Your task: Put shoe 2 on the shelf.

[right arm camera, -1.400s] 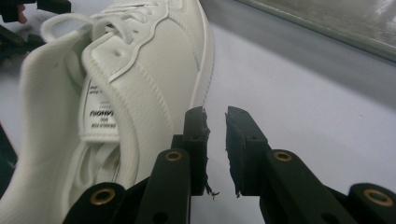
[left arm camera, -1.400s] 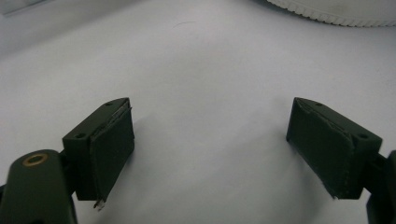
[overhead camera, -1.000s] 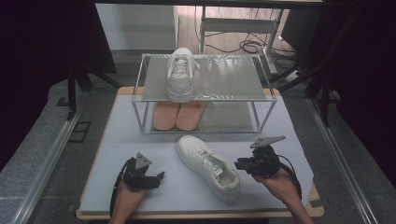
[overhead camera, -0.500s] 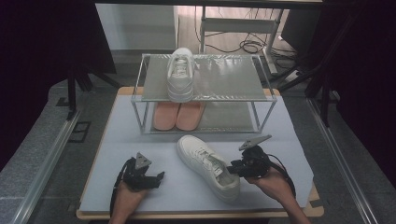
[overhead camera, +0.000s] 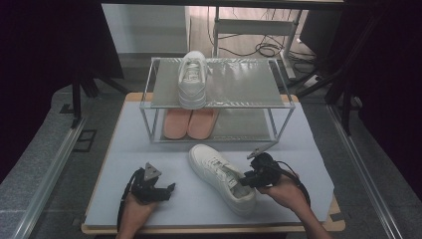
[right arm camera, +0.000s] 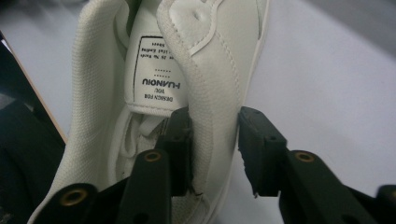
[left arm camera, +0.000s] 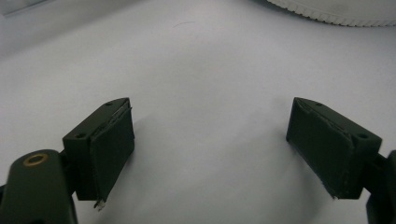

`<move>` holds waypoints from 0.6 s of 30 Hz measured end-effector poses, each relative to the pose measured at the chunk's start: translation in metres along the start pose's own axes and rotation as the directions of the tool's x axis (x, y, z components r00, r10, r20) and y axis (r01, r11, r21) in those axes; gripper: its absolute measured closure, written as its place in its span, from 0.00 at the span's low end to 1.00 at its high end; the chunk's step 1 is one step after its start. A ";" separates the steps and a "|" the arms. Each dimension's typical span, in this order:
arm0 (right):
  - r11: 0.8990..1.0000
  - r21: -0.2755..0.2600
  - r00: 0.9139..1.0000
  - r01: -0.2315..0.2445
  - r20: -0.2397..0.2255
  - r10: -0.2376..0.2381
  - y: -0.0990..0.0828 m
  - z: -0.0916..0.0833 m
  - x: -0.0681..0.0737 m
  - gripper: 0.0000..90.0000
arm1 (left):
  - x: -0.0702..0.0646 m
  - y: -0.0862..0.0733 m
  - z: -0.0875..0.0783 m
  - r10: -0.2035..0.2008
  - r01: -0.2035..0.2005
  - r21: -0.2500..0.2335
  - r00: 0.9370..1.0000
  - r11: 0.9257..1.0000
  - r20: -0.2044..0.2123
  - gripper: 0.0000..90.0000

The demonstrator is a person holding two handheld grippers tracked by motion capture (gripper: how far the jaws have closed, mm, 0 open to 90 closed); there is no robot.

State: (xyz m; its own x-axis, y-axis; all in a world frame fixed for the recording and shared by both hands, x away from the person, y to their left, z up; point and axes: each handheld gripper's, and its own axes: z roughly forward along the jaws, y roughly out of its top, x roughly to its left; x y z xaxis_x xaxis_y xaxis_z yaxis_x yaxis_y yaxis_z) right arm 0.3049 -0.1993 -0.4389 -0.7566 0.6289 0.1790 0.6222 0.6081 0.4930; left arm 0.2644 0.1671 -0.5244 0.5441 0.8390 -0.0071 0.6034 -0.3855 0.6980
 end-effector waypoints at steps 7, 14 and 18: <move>0.998 0.000 0.996 -0.067 -0.061 0.067 0.001 -0.003 -0.008 0.89 | 0.000 0.000 0.000 -0.003 0.003 0.000 1.000 1.000 0.001 0.17; 0.974 -0.037 0.959 -0.222 -0.190 0.211 -0.005 -0.007 -0.026 0.90 | 0.000 0.000 0.000 -0.003 0.003 0.000 1.000 1.000 0.001 0.17; 0.954 -0.050 0.925 -0.297 -0.261 0.274 -0.009 -0.009 -0.032 0.90 | 0.000 0.000 0.000 -0.003 0.003 0.001 1.000 1.000 0.001 0.17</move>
State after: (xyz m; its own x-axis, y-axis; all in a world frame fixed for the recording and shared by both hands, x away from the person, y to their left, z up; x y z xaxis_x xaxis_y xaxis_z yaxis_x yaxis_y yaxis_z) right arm 0.3215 -0.2292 -0.4415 -0.5821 0.6224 0.5233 0.8079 0.3694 0.4592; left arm 0.2643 0.1669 -0.5243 0.5424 0.8400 -0.0098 0.6057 -0.3830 0.6975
